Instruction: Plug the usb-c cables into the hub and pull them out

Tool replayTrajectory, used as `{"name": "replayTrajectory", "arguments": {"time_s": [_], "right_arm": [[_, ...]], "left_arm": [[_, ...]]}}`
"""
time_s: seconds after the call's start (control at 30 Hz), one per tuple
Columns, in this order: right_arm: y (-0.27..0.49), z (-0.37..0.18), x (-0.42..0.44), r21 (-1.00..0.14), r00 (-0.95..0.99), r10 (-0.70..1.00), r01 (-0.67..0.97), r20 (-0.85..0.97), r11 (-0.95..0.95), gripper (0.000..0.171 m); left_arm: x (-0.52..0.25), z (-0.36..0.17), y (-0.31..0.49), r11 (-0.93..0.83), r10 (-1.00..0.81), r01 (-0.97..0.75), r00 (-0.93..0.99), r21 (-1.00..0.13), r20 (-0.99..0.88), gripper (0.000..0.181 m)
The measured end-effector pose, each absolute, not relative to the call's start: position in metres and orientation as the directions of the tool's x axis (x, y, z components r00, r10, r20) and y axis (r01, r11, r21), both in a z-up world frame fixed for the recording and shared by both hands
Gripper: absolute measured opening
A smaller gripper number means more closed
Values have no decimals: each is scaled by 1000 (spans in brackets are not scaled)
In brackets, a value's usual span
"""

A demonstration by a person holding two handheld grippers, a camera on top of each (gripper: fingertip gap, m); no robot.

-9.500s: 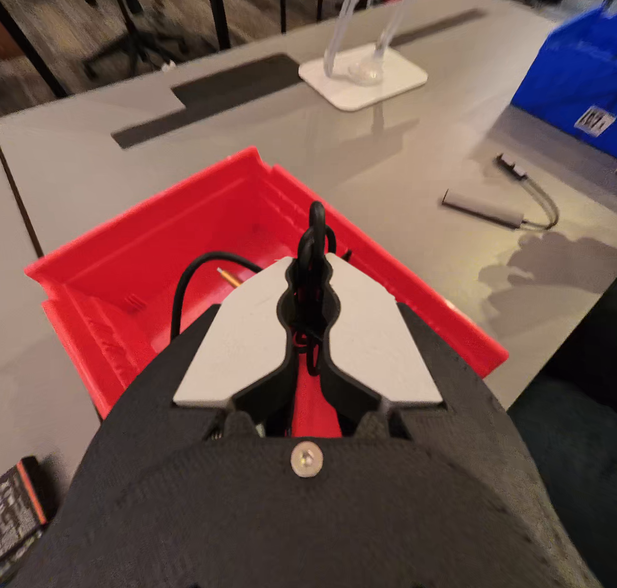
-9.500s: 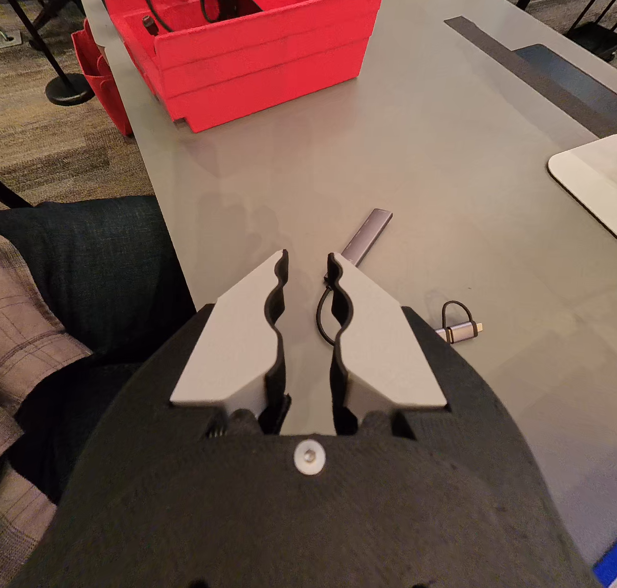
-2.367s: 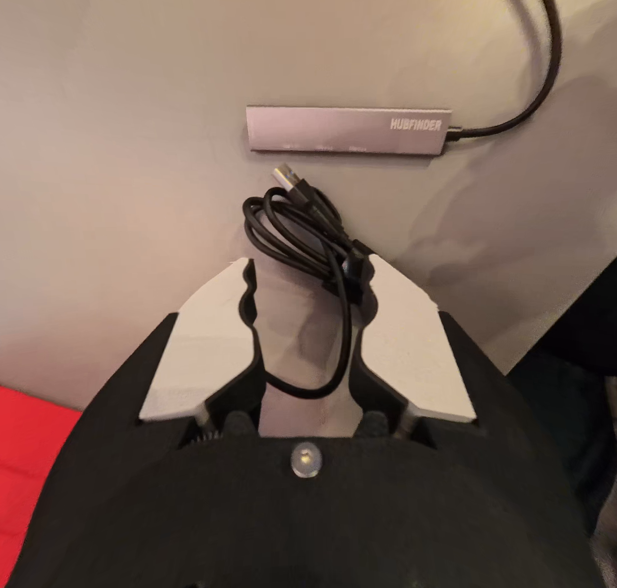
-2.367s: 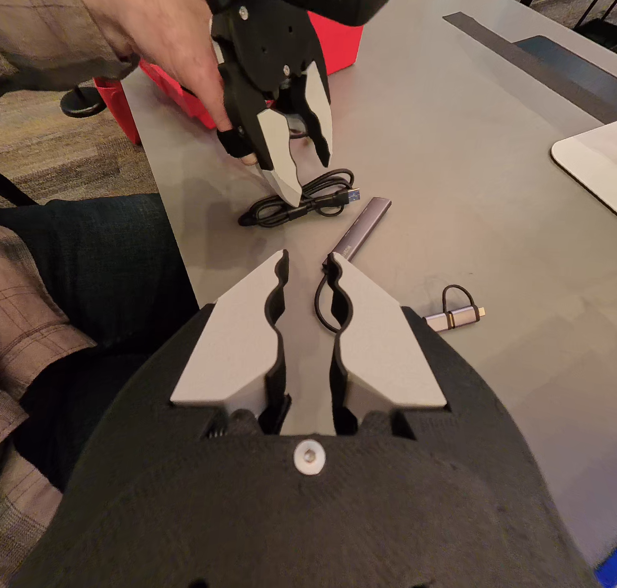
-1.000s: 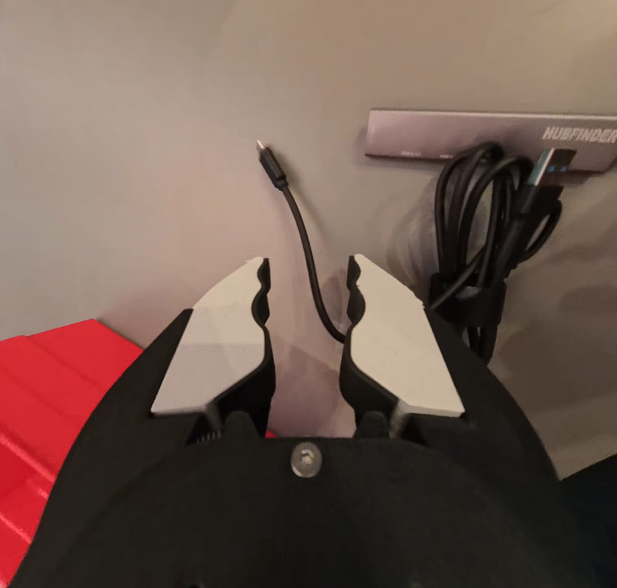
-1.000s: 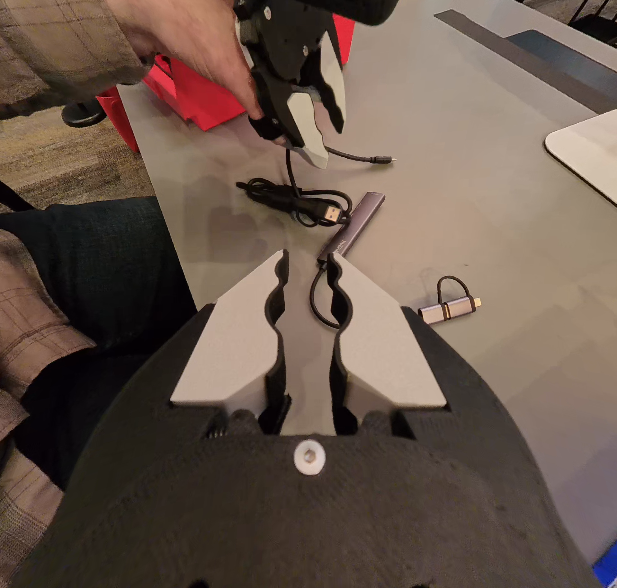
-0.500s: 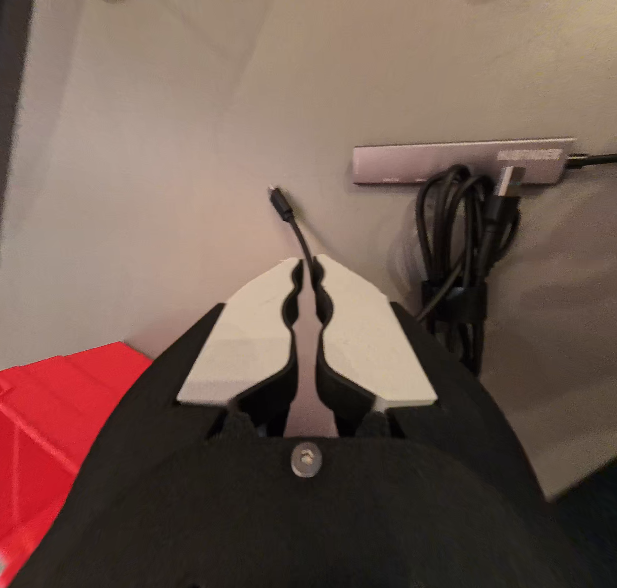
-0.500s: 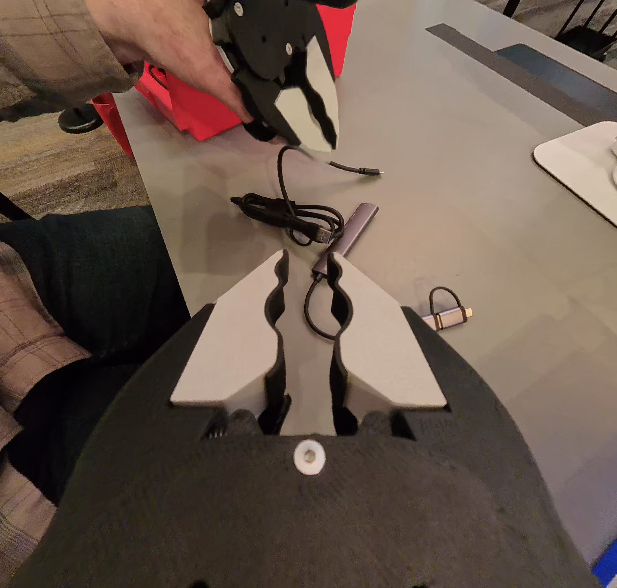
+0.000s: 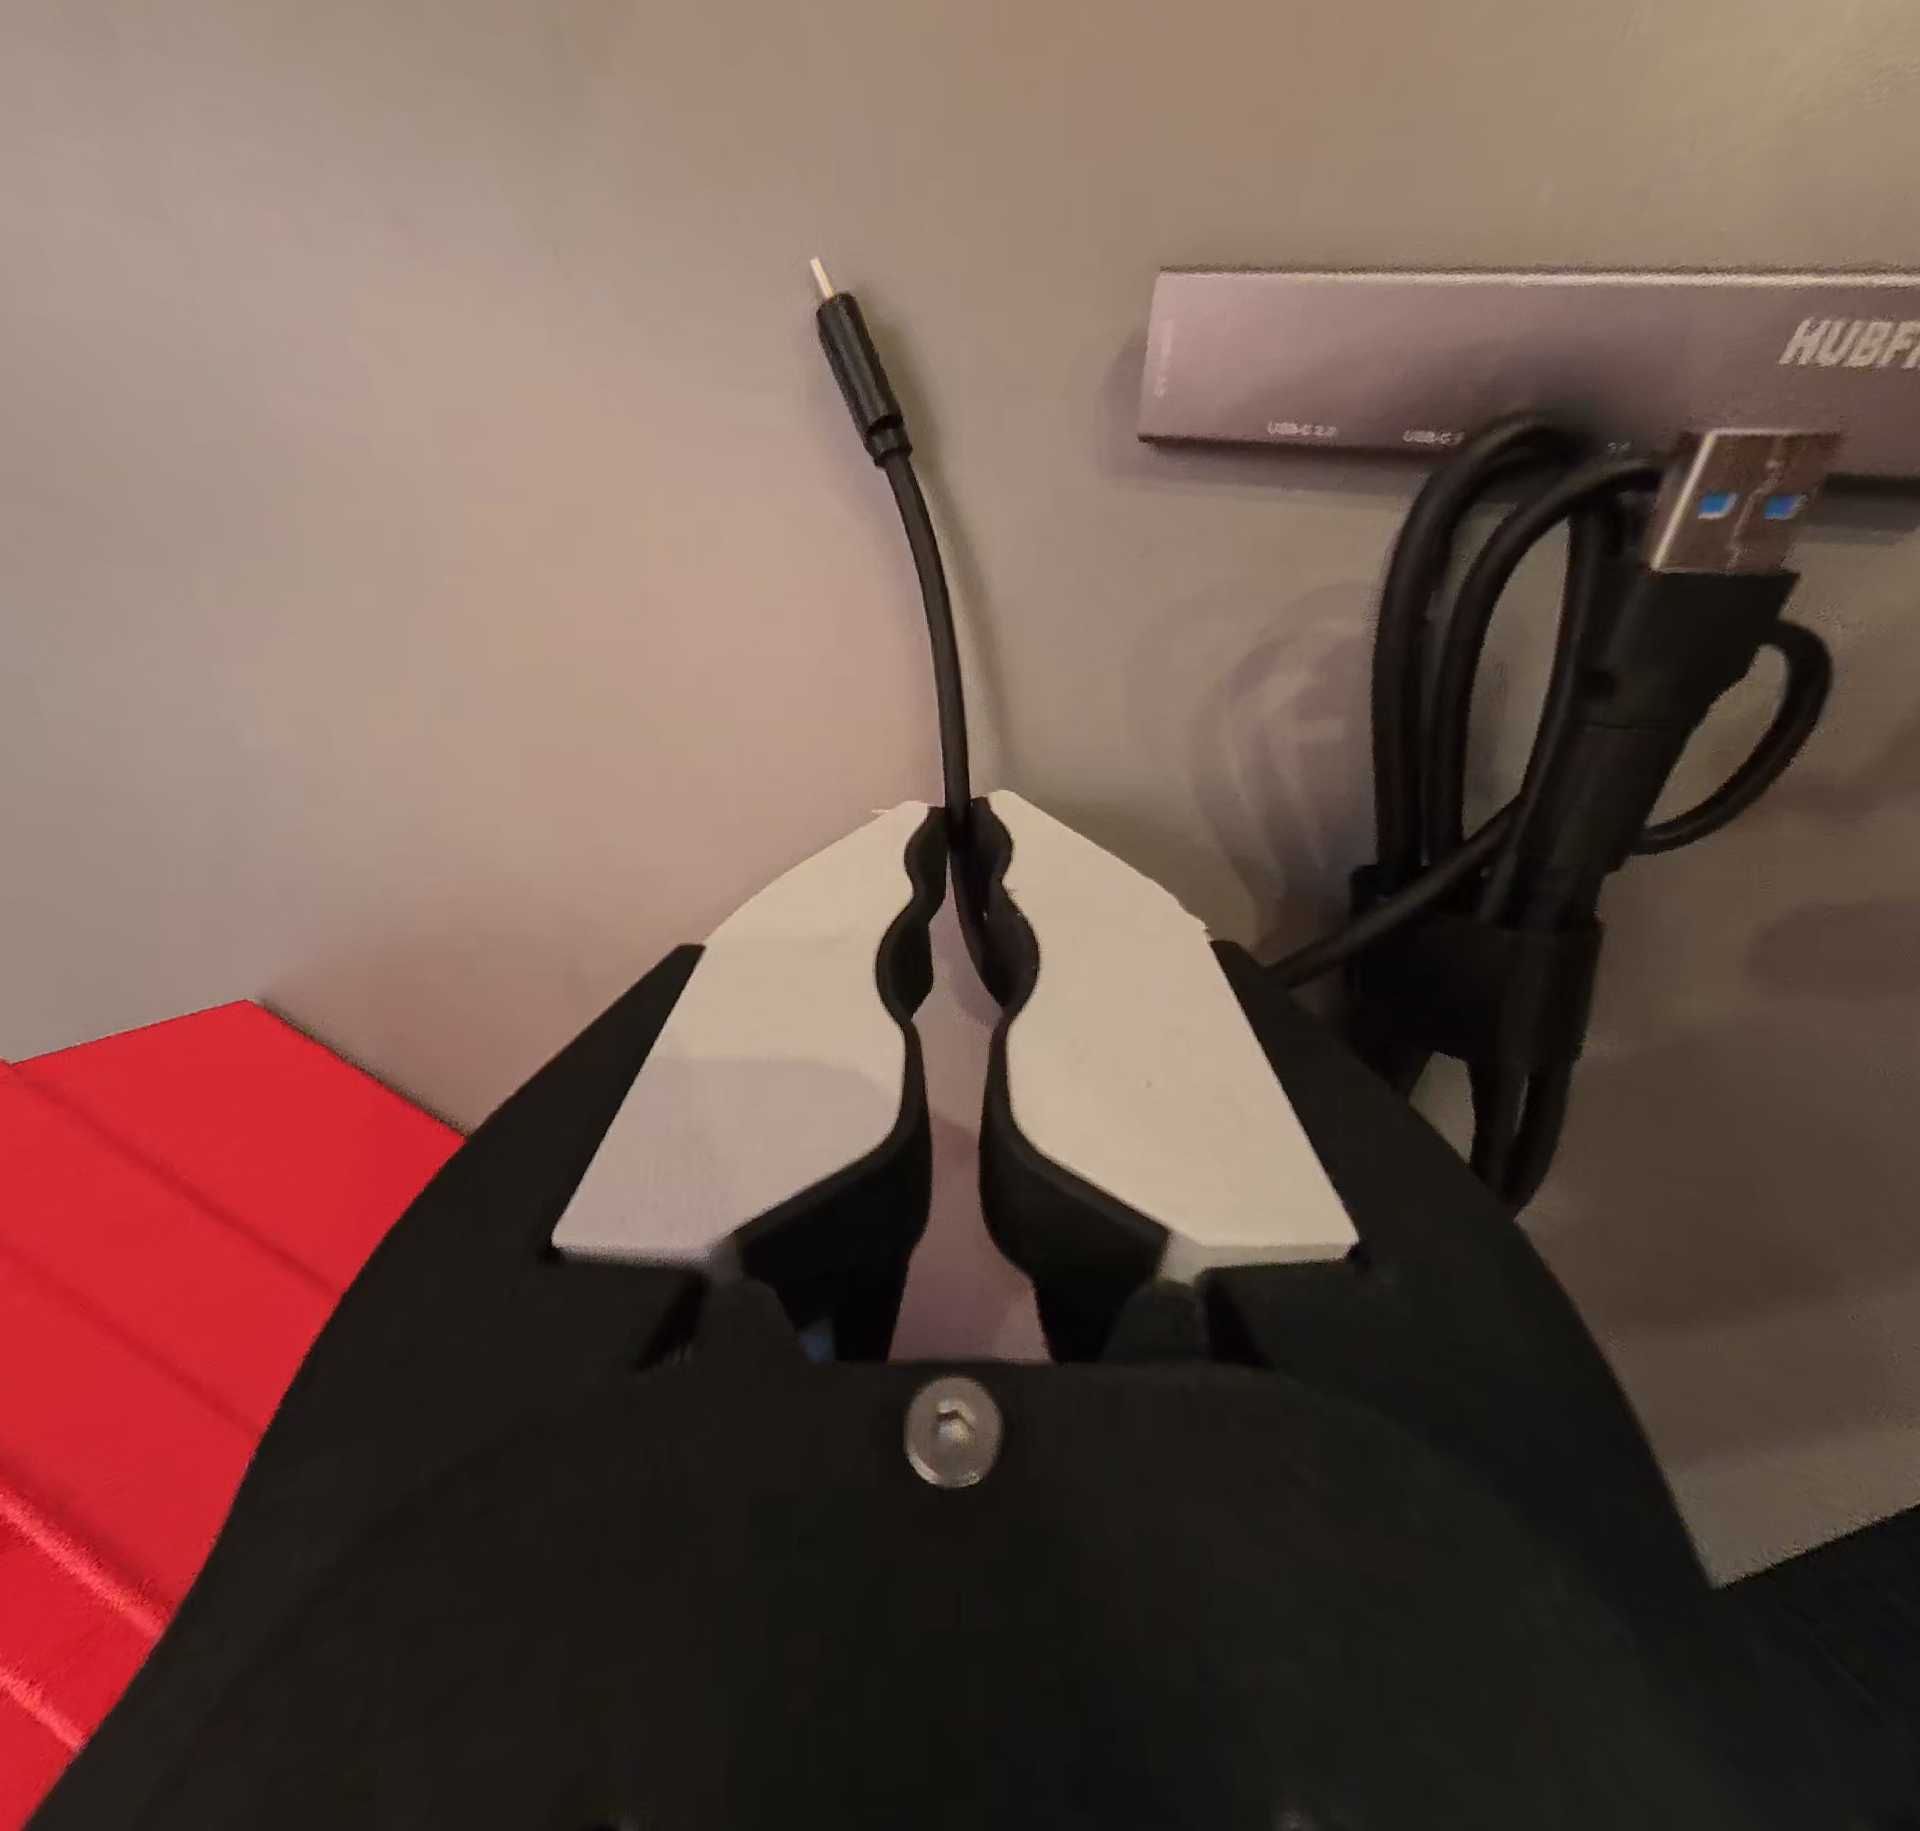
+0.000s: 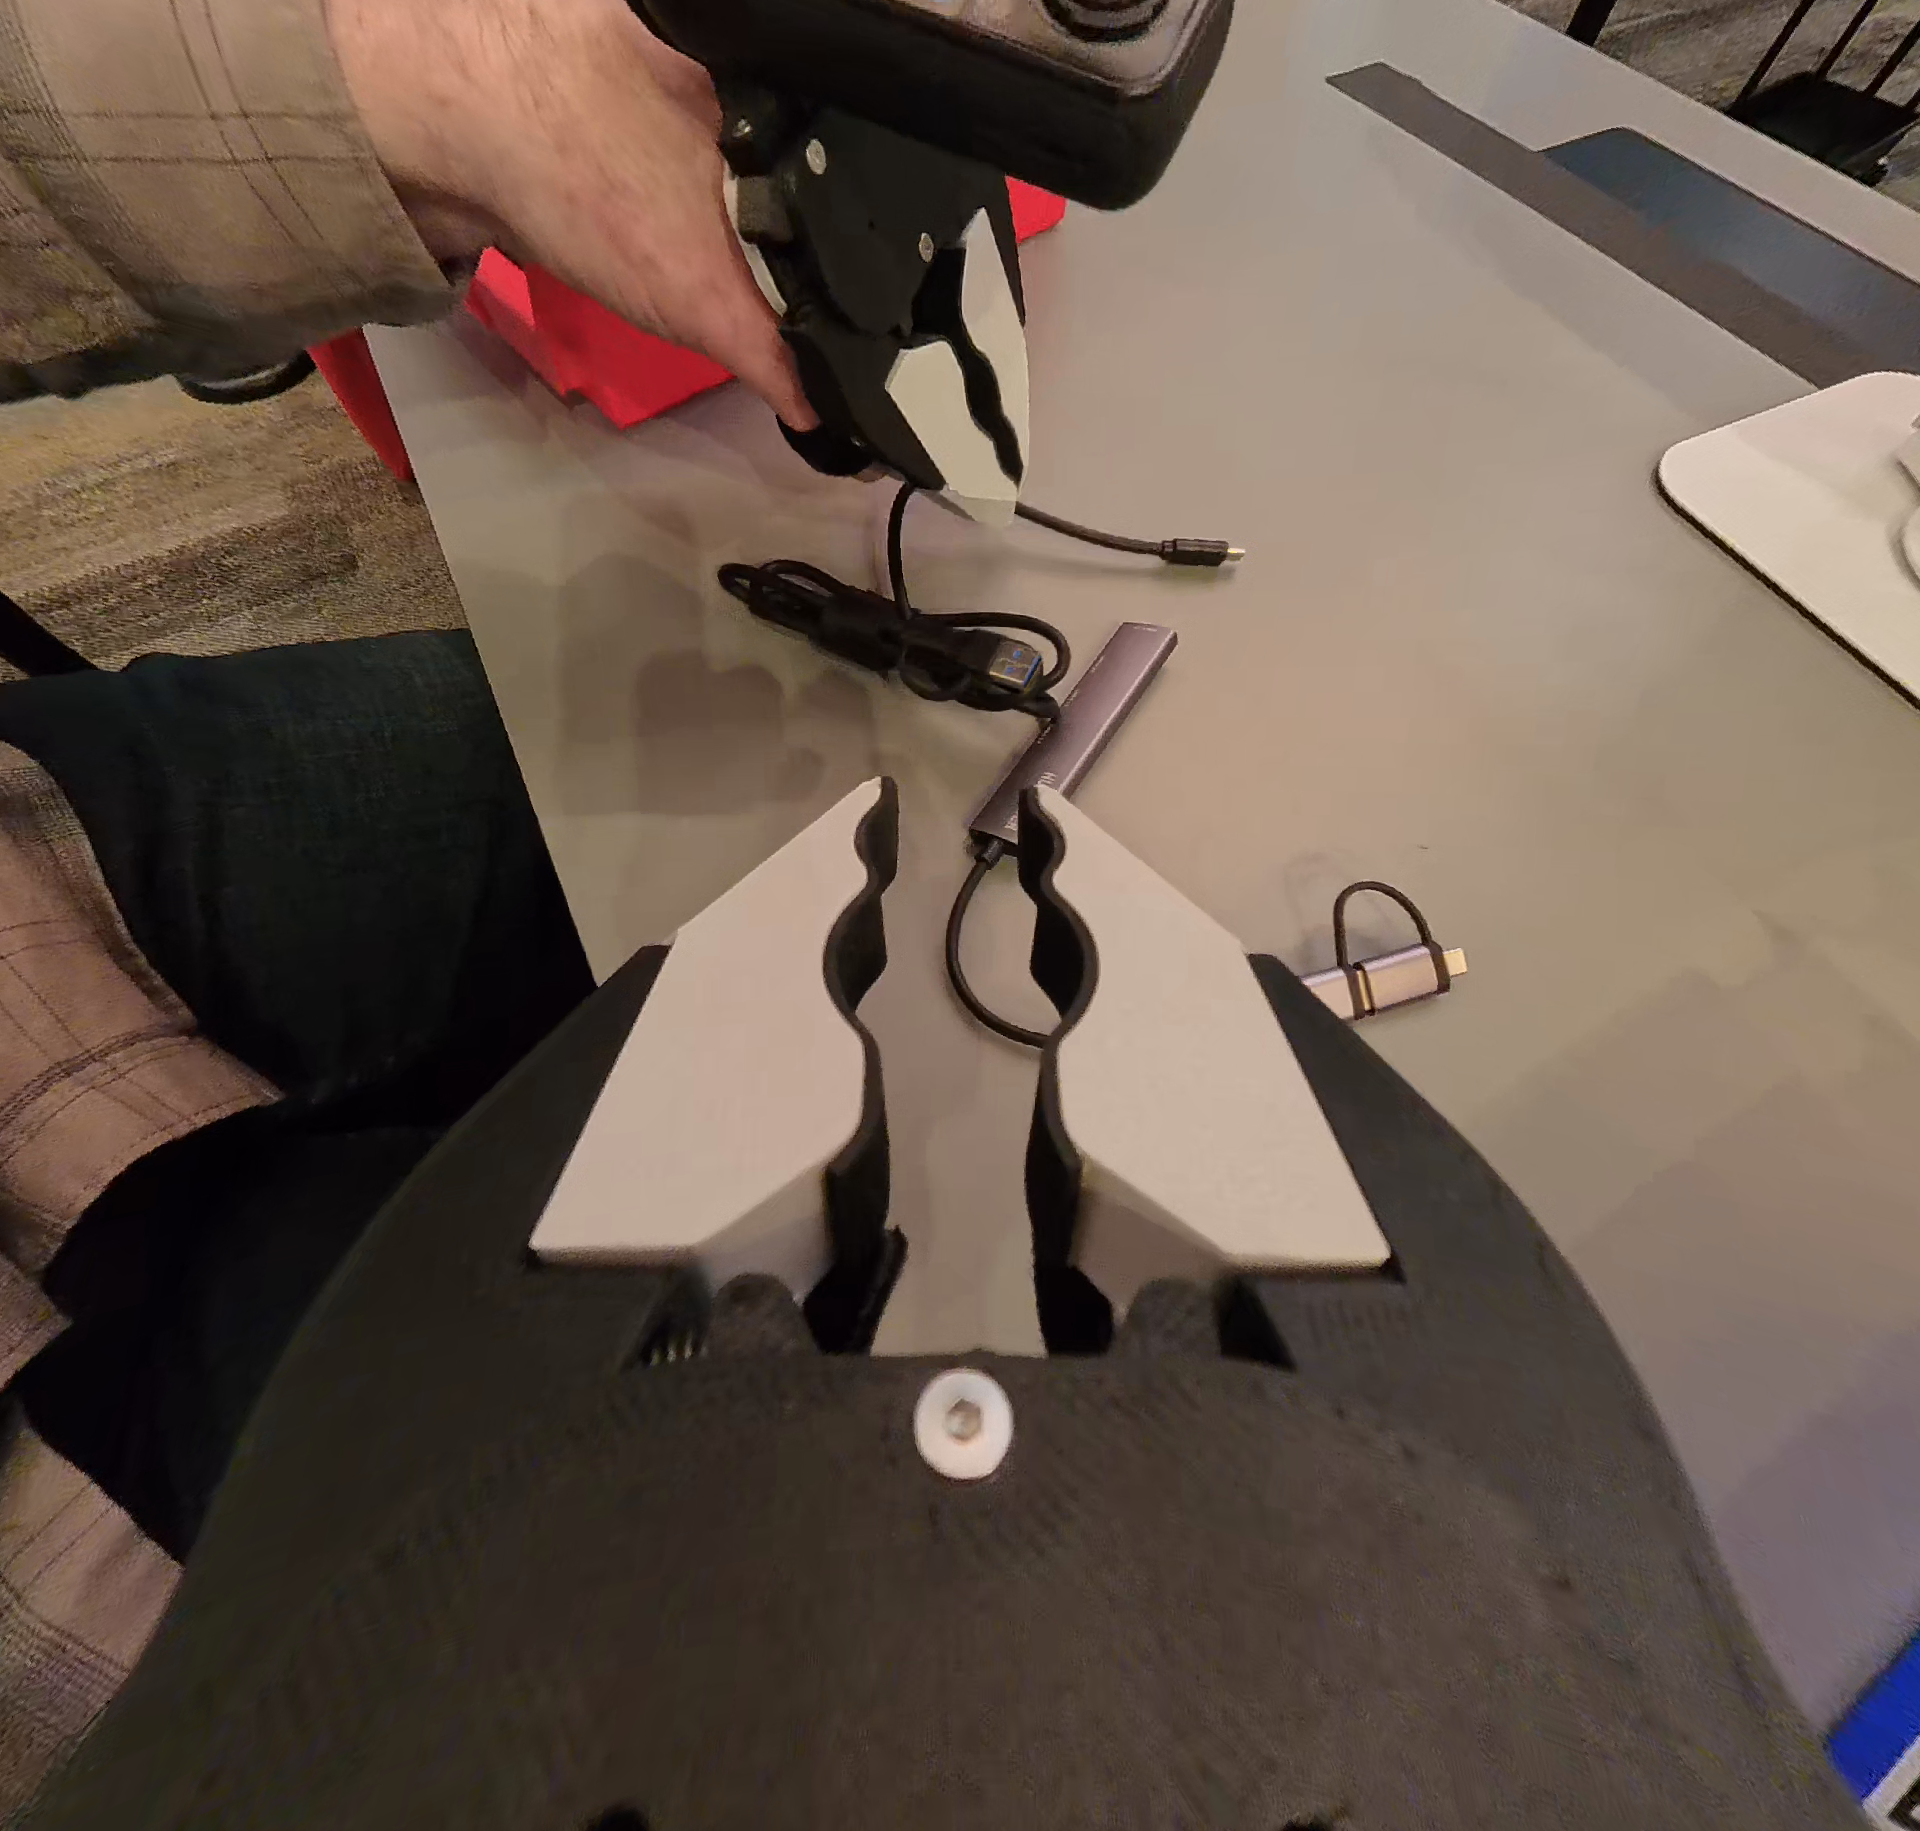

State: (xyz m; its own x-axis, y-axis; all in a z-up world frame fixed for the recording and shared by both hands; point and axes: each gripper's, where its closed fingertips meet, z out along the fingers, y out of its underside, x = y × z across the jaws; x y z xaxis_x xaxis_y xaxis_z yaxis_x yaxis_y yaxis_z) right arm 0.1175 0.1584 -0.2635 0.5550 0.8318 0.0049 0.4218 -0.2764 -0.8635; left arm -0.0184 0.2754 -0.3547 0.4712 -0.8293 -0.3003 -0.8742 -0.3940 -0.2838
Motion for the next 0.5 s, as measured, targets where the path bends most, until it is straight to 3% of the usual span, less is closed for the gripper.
{"name": "replayTrajectory", "arguments": {"time_s": [0.3,0.5], "right_arm": [[173,-252,116,-877,576,817,404,24,-260,21],[199,-231,115,-907,625,779,354,47,-229,28]], "left_arm": [[-5,-321,282,-263,-813,-890,413,-373,-412,4],[10,-279,285,-36,-727,-918,296,-396,-619,3]]}}
